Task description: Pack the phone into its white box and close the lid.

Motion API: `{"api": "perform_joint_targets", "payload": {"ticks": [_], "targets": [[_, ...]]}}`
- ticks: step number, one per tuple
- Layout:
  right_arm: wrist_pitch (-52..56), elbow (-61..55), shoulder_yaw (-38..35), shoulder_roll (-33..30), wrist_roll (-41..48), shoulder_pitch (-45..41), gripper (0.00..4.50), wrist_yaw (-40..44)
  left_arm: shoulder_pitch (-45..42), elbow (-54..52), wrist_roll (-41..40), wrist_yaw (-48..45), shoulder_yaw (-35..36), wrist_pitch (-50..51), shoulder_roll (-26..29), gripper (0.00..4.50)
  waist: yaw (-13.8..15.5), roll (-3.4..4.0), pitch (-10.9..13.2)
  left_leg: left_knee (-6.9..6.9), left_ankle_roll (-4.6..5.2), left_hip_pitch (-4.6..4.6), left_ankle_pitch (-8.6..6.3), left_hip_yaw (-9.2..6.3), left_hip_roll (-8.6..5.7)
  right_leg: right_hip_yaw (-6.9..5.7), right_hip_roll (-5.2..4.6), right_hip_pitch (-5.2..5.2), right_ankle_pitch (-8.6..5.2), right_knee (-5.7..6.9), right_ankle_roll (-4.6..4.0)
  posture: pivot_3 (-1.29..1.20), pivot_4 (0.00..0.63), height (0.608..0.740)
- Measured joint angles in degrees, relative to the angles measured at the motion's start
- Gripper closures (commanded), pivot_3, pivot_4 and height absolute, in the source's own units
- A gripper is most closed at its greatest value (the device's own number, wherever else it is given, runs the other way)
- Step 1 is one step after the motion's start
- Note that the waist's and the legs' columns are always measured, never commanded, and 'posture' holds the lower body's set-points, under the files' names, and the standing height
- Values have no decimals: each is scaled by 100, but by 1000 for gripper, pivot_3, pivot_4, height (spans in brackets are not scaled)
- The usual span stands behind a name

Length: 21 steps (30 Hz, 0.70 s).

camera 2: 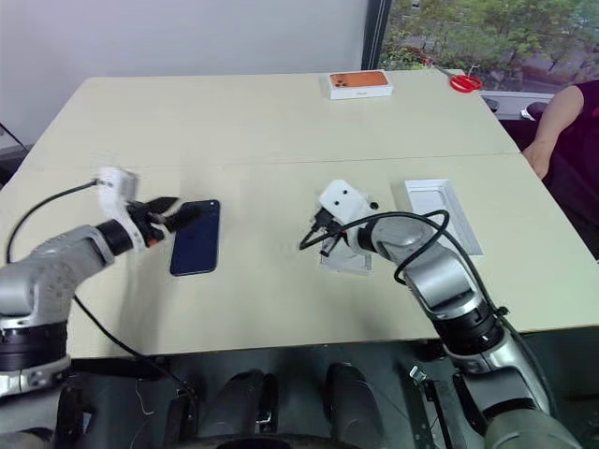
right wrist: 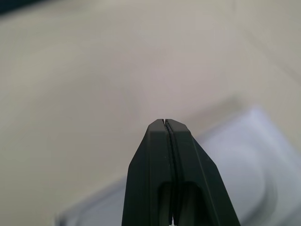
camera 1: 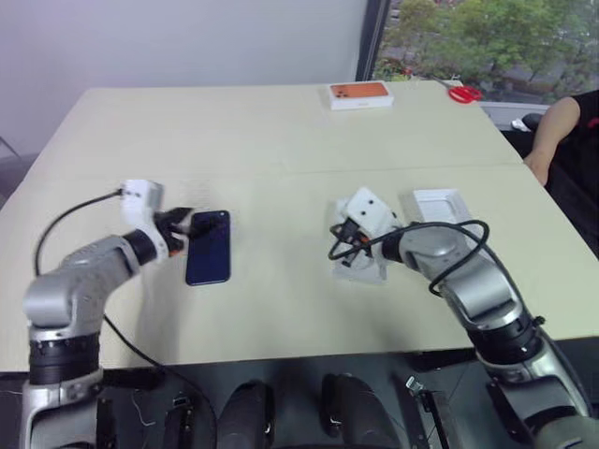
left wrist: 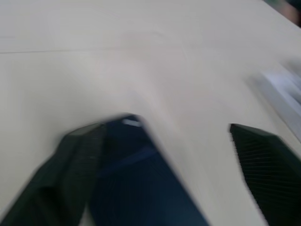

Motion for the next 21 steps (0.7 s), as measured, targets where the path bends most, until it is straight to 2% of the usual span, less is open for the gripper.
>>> {"api": "perform_joint_targets", "payload": {"ticks": [4, 10, 16, 21], "targets": [[-131, 504, 511, 832, -183, -344, 4500, -241, -369, 435, -33, 913, 541, 902, 4, 24, 1, 0, 0, 0, -11, 1, 6, 0, -1, 1, -1, -3, 0, 8, 0, 0, 150, 740], [-341, 1624, 931, 1787, -440, -831, 4500, -492, -467, 644, 72, 1344, 571, 2140, 101, 24, 25, -6, -4, -1, -20, 1, 10, -4, -5, -1, -8, -2, 0, 8, -1, 0, 150, 740], [-519, 2534, 1187, 2267, -648, -1024, 4500, -434, -691, 509, -8, 1206, 649, 3132, 153, 24, -2, -3, -6, -5, -28, 3, 13, -3, -8, 0, -13, -3, 0, 9, -1, 0, 150, 740], [-543, 2831, 1347, 2422, -691, -1107, 4500, -143, -595, 428, -433, 1105, 822, 3364, 44, 24, 4, 0, -7, -9, -32, 7, 14, -4, -12, 2, -39, -2, 0, 11, -2, 0, 150, 740]]}}
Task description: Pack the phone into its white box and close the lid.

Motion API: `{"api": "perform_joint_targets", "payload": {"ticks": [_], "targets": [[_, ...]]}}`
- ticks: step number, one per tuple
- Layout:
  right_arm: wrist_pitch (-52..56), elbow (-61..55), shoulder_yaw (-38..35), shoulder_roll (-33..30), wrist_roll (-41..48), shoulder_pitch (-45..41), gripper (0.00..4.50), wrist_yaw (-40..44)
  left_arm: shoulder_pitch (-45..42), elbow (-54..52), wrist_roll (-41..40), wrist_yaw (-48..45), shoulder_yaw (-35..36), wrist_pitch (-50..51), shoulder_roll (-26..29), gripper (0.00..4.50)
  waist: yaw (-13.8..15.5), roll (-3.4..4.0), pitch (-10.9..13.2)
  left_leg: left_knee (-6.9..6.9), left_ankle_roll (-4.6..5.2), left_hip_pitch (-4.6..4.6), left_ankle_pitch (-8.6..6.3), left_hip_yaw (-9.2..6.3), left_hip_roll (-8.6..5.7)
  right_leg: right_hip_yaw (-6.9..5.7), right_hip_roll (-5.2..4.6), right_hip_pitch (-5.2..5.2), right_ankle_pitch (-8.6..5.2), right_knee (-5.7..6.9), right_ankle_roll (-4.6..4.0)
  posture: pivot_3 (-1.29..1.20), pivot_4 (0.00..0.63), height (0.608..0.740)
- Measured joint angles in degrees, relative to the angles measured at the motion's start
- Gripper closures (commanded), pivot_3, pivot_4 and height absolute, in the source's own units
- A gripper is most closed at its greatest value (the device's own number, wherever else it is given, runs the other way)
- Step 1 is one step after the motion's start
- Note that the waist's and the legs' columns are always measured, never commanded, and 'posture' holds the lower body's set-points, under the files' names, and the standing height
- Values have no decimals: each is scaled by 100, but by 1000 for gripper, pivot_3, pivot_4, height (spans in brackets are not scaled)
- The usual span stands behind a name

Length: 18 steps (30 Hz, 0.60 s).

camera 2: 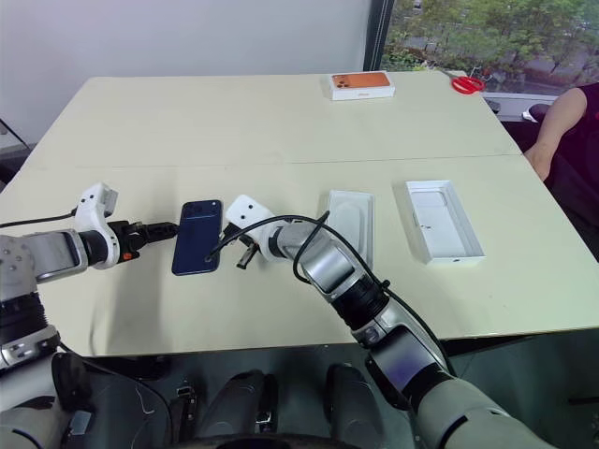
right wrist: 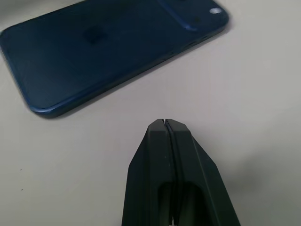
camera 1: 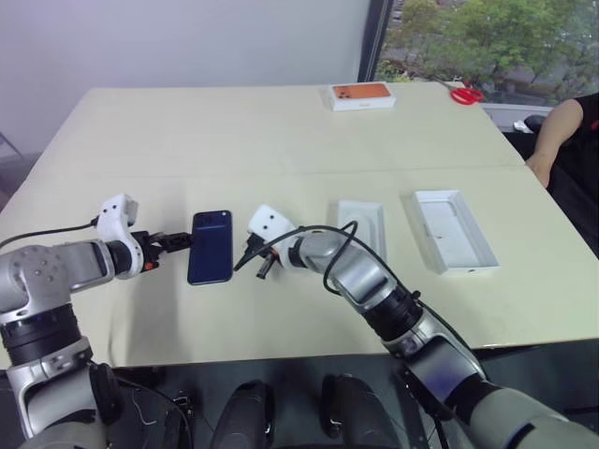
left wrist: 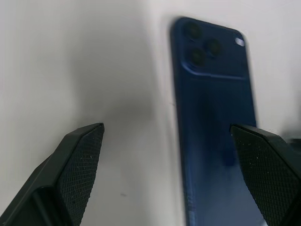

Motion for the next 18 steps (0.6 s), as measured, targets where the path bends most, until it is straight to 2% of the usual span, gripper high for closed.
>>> {"api": "perform_joint_targets", "payload": {"ticks": [8, 18], "targets": [[-143, 145, 80, 137, -68, -124, 4500, 237, 303, -94, -1226, 335, -38, 2, -97, 24, 13, 3, -2, -4, -2, 1, 0, -5, -23, -6, -36, 0, 0, 0, 0, 0, 150, 740], [-194, 197, 36, 165, -85, -127, 4500, 372, 458, -16, -2606, 1483, 226, -4, -529, 24, 32, 10, -8, -4, -1, 1, 0, -7, -32, -8, -42, 4, 0, -1, 0, 0, 150, 740]]}}
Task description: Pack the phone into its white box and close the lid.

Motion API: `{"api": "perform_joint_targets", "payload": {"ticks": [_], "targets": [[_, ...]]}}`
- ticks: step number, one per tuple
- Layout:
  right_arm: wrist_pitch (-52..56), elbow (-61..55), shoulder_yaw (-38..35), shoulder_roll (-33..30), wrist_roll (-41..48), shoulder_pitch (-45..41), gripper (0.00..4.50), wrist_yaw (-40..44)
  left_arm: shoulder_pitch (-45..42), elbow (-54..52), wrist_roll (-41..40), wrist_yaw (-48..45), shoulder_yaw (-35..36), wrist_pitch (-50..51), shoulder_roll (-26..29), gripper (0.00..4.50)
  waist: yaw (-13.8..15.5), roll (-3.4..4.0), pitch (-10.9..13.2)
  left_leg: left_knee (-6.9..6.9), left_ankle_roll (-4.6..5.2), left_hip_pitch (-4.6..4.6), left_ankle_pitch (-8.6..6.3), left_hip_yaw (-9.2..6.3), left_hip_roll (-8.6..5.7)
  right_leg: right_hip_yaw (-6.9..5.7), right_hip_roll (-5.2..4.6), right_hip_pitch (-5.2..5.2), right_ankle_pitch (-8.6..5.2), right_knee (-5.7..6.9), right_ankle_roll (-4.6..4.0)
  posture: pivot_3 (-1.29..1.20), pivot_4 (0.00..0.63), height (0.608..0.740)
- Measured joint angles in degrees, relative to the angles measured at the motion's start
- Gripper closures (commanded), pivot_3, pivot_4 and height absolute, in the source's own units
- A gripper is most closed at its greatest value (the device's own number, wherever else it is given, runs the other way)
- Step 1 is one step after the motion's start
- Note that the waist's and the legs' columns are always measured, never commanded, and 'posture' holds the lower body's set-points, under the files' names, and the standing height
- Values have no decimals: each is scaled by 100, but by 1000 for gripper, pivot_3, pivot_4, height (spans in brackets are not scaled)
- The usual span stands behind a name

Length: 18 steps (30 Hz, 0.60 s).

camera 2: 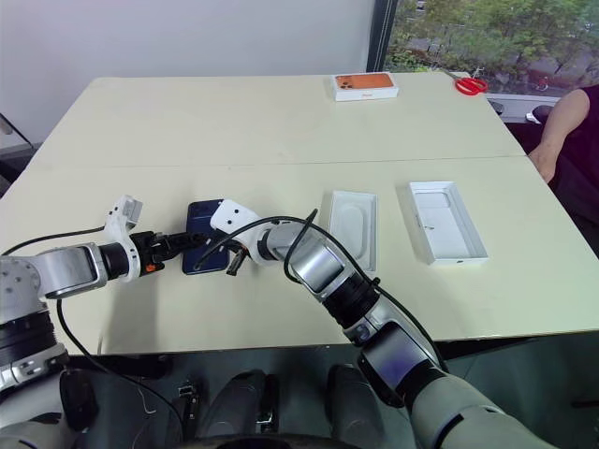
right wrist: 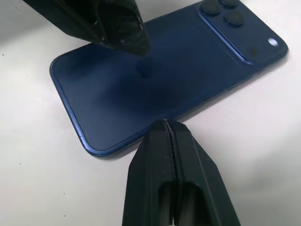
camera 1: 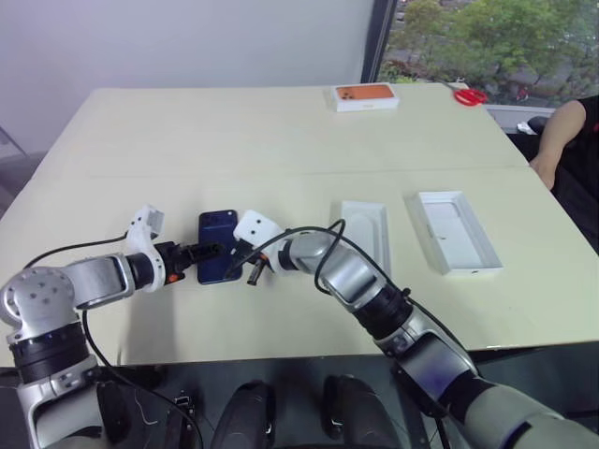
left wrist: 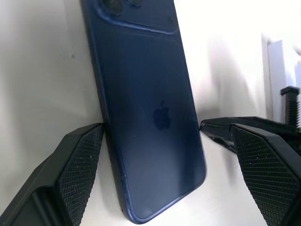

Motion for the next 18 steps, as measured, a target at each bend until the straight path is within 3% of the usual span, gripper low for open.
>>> {"api": "perform_joint_targets", "payload": {"ticks": [8, 18], "targets": [[-93, 67, 9, 94, -51, 0, 4500, 32, -14, 206, -839, 743, 150, 2, -370, 24, 11, -1, -1, 0, 1, 0, 0, -3, -6, -2, -2, 4, 0, -1, 0, 0, 150, 740], [-149, 108, -32, 98, -108, 0, 4500, 30, -25, 507, -1523, 1316, 188, -39, -378, 24, -4, -2, -1, 0, 0, 1, 1, -3, -7, -2, 0, 4, 0, -2, 0, 0, 150, 740]]}}
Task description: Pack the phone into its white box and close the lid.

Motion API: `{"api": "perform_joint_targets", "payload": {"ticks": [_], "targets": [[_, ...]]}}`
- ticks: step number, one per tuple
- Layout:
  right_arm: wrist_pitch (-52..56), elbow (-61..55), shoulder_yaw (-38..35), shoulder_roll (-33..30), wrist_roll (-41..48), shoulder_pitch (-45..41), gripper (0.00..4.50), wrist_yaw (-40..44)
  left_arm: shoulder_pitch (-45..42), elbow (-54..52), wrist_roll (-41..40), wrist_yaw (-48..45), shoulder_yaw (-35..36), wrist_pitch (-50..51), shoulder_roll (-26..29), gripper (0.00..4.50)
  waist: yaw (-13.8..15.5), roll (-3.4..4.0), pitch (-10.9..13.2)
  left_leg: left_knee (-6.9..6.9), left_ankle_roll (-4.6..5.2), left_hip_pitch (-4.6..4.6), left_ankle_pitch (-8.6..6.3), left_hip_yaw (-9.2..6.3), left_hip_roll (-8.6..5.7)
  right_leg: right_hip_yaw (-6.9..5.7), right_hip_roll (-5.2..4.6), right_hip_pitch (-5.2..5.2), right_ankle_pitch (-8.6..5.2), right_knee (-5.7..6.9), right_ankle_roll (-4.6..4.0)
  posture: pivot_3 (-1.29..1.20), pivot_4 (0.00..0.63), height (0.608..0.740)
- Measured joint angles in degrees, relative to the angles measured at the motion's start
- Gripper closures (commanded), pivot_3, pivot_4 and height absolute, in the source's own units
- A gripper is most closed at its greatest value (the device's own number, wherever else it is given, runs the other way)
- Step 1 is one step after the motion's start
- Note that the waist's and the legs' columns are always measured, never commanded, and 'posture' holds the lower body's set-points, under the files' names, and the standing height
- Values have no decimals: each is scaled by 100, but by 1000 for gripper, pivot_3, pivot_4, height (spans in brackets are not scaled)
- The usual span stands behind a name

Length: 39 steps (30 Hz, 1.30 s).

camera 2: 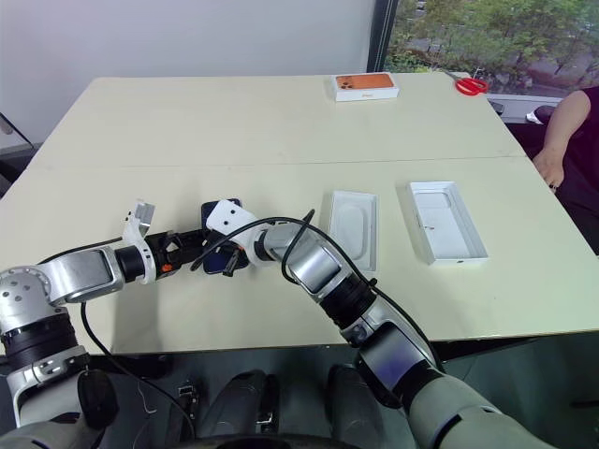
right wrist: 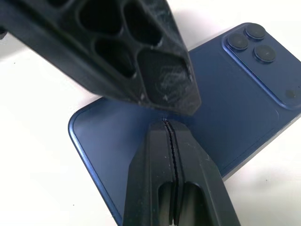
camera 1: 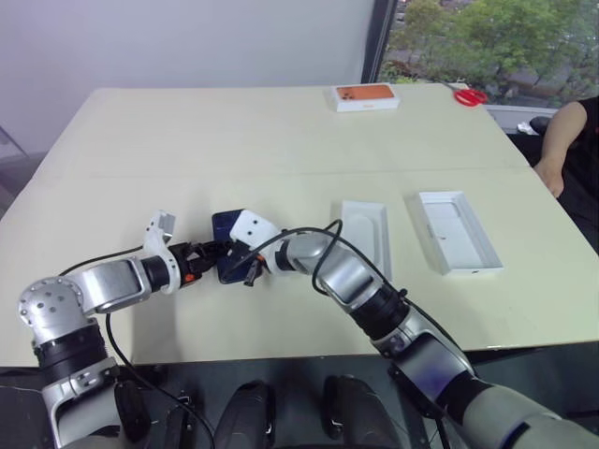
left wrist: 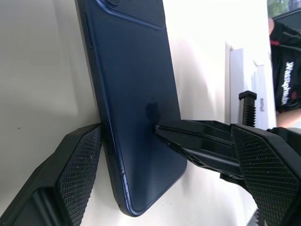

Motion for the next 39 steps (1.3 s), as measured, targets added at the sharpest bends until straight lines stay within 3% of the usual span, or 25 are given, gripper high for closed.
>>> {"api": "perform_joint_targets", "payload": {"ticks": [6, 14, 39], "targets": [[42, -18, -122, -76, -49, 0, 4500, -123, 29, 60, -270, 227, -142, -135, 57, 24, 7, 0, 0, 0, 0, -1, 0, 0, 0, 0, -1, 0, 0, -1, 0, 0, 150, 740], [345, -393, -375, -703, -197, -12, 4500, -135, 165, 127, -748, 471, -425, -450, 304, 24, -25, 0, 0, -3, 0, -1, 0, 0, 1, 1, 0, -3, -1, -2, -1, 0, 150, 740], [92, 35, -117, -392, -328, -47, 4500, 202, 656, 34, -2433, 1058, -1771, -1984, 1202, 24, -43, 1, 1, -10, 0, 0, 0, 0, 4, 2, -2, -5, -11, -7, -20, 0, 150, 740]]}}
